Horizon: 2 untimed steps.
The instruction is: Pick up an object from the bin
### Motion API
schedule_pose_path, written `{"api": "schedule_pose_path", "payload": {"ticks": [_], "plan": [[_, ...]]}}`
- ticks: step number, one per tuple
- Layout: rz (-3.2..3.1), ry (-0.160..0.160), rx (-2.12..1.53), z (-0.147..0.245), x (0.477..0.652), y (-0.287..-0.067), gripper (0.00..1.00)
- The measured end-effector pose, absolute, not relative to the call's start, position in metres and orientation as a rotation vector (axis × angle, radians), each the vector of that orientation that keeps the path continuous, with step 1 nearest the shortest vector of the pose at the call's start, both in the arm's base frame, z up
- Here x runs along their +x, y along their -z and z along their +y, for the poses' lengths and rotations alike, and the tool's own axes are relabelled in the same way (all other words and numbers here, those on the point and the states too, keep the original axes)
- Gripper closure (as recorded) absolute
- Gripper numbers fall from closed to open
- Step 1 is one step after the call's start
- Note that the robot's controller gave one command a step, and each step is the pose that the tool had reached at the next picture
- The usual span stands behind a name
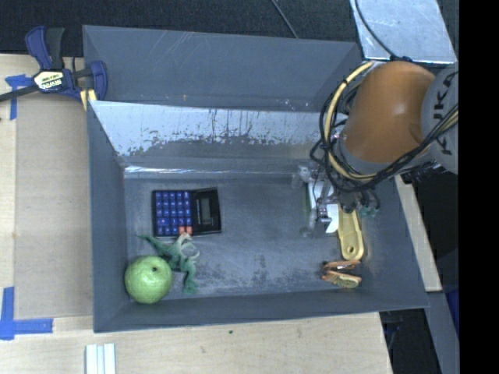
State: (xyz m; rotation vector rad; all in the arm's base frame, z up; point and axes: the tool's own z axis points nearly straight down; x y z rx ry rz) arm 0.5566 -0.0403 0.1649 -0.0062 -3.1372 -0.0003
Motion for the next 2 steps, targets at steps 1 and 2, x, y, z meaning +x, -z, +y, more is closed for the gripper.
{"api": "schedule_pose_path", "payload": {"ticks": [1,2], "plan": [[-3.145,0.000,-0.003,-0.040,0.558,-0.170,0.00],[-2.947,-0.005,1.109,-0.080,0.605,-0.085,0.00]]}}
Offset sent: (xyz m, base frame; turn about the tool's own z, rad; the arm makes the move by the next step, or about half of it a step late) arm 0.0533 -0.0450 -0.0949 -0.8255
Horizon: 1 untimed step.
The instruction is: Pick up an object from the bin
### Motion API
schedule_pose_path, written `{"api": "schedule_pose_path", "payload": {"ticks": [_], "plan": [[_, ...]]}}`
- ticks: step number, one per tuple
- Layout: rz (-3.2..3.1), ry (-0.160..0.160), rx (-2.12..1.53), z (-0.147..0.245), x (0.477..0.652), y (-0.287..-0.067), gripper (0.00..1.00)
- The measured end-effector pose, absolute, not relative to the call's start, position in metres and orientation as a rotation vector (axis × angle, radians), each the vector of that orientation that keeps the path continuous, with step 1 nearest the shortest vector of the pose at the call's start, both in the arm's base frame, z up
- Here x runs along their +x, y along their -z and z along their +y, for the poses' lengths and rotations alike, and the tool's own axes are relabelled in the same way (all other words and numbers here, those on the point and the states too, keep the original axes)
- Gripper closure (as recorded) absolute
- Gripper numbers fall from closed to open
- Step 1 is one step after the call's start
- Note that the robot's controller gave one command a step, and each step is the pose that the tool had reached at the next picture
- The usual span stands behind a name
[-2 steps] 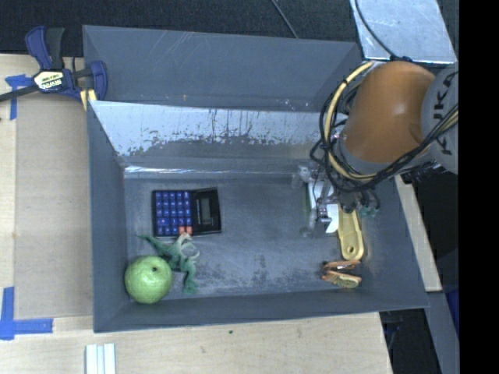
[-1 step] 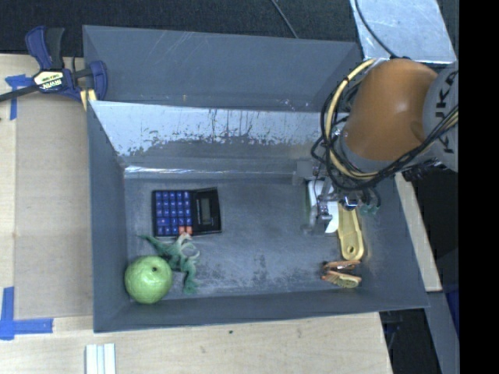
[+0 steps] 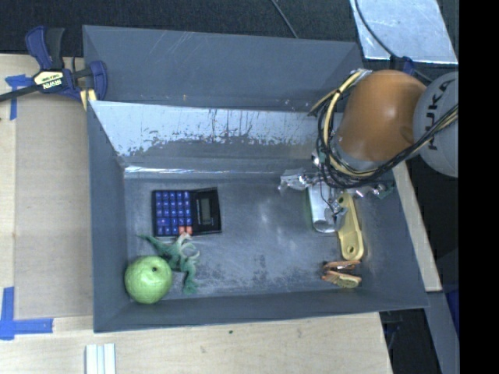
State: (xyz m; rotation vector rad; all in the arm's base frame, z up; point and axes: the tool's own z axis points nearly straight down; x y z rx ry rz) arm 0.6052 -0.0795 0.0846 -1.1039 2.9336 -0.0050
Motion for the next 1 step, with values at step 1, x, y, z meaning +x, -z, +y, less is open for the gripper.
{"api": "schedule_pose_path", "payload": {"ticks": [1], "plan": [[3.011,0.006,-0.853,-0.1010,0.6106,-0.1142,0.00]]}}
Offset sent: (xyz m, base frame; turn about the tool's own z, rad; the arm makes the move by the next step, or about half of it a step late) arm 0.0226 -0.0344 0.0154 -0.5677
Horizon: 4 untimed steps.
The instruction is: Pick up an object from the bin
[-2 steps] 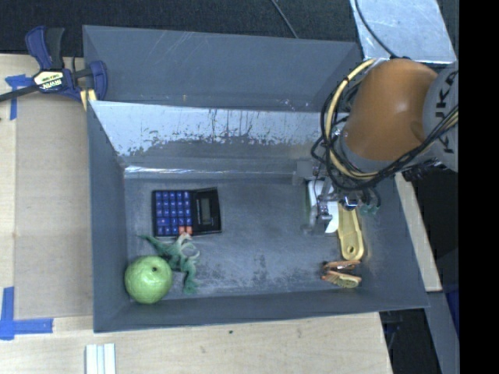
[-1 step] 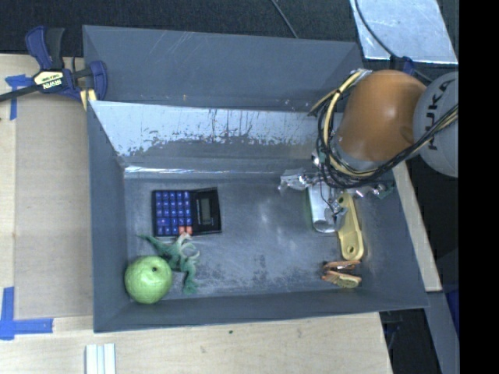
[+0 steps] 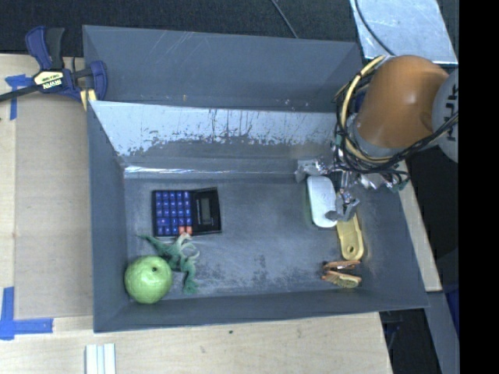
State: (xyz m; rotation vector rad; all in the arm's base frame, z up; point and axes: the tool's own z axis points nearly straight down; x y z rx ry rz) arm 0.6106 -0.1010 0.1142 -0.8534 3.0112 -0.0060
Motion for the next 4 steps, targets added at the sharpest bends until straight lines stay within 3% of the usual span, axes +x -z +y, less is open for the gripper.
{"api": "schedule_pose_path", "payload": {"ticks": [1,2,3,4], "plan": [[2.518,0.006,-1.865,-0.114,0.628,-0.100,0.00],[2.761,0.010,-1.460,-0.123,0.630,-0.074,0.00],[2.100,0.021,-2.308,-0.121,0.629,-0.074,1.00],[2.104,0.019,-2.307,-0.121,0.628,-0.074,1.00]]}}
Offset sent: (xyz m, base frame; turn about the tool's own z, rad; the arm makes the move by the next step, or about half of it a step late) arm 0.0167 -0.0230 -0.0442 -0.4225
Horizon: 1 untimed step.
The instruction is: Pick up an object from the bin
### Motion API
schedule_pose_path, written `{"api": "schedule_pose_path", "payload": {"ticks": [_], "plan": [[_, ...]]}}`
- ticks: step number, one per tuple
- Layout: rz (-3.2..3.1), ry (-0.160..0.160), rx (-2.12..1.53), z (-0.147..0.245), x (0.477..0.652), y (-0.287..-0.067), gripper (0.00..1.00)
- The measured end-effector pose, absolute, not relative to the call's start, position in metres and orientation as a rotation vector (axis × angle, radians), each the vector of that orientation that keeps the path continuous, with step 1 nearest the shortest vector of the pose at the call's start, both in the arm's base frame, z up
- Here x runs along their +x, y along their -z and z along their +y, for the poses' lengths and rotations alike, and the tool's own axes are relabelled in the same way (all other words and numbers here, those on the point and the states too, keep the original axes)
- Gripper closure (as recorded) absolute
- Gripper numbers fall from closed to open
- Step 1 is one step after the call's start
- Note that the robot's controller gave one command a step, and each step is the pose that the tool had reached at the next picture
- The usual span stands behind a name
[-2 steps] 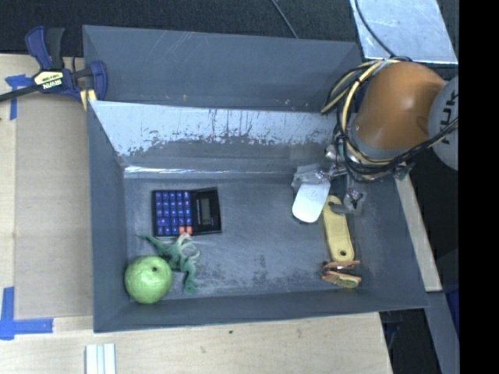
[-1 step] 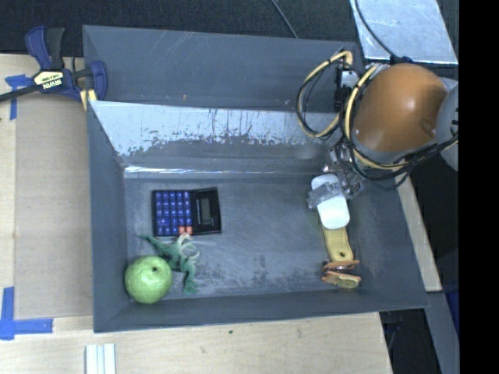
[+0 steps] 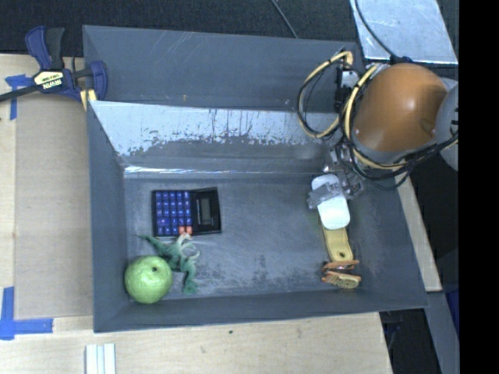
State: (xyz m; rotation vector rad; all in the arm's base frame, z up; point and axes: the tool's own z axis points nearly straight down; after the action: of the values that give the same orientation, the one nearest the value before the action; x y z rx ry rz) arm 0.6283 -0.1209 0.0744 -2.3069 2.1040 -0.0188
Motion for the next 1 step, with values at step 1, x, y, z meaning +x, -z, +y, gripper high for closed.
{"api": "schedule_pose_path", "payload": {"ticks": [1], "plan": [[2.105,0.018,-2.303,-0.1205,0.6278,-0.0885,1.00]]}}
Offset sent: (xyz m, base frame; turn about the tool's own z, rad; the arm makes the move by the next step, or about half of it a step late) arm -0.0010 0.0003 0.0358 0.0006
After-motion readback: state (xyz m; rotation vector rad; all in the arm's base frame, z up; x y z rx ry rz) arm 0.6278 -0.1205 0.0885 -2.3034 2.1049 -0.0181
